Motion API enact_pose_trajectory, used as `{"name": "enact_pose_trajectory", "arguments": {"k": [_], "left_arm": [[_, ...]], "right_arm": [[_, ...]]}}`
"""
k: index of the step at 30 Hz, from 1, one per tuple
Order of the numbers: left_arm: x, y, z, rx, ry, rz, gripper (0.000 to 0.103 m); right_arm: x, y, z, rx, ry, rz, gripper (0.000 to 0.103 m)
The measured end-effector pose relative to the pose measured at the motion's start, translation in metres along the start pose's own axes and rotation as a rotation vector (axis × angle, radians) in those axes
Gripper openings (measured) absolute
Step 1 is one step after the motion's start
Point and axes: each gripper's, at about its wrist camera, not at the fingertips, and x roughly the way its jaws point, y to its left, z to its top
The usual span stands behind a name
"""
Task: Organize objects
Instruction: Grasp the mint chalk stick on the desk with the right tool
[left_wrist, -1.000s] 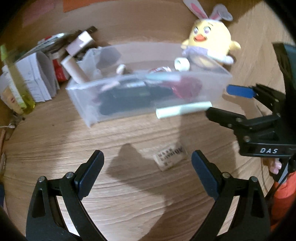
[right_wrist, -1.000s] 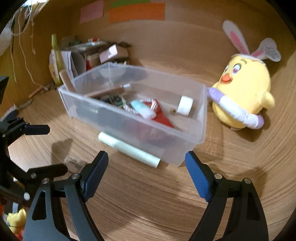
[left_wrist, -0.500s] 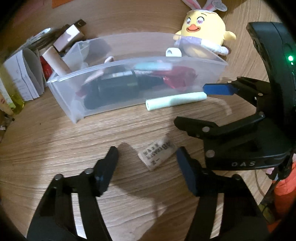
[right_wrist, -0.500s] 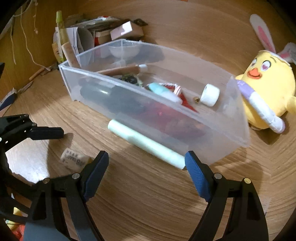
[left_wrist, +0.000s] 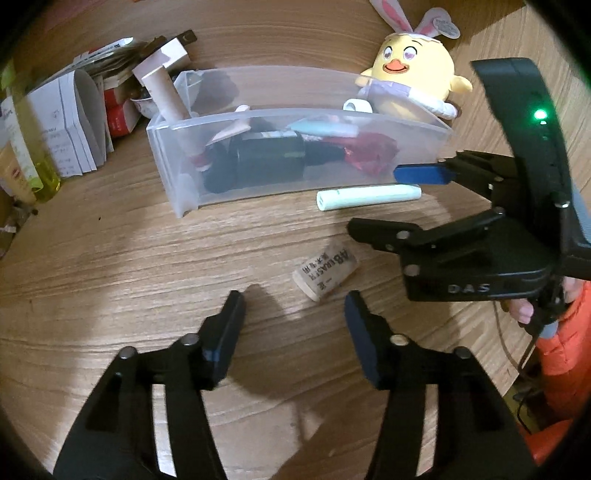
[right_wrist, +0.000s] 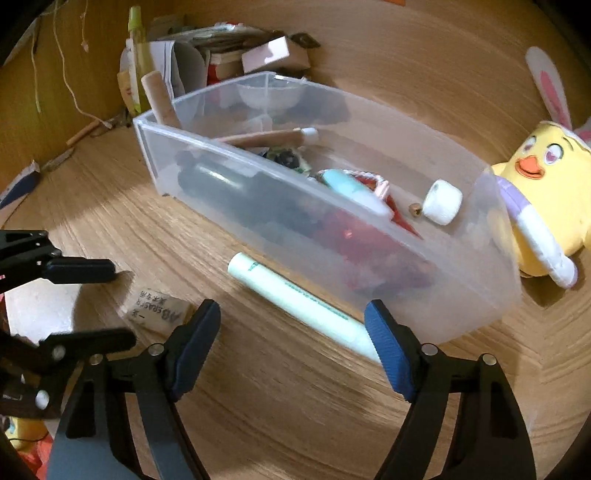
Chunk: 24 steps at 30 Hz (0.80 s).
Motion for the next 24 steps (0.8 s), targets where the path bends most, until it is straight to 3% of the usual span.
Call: {"name": "enact_pose_trajectory", "arguments": {"k": [2, 6, 12, 15, 24], "left_arm": [[0.0, -0.002, -0.001, 0.009, 0.0, 0.006, 0.063], [0.0, -0.005, -0.001, 0.007, 0.005, 0.0, 0.068], [0.0, -0.005, 0.0, -0.005, 0.011, -0.017, 0.073], [0.0, -0.007, 0.001, -0.006, 0.016, -0.017, 0.075], [0.007, -0.012, 0.012, -0.008, 0.034, -0.021, 0.075]], "right_arm": [[0.002, 0.001, -0.001, -0.013, 0.003, -0.009, 0.07], [0.003, -0.004, -0.002, 0.016, 0.012, 0.054, 0.046], [0.001, -0.006, -0.004, 0.029, 0.022, 0.108, 0.02], [-0.001, -0.002, -0.007, 0.014, 0.018, 0.105, 0.015], [-0.02, -0.002, -0.027, 0.013, -0.021, 0.079, 0.014]]}}
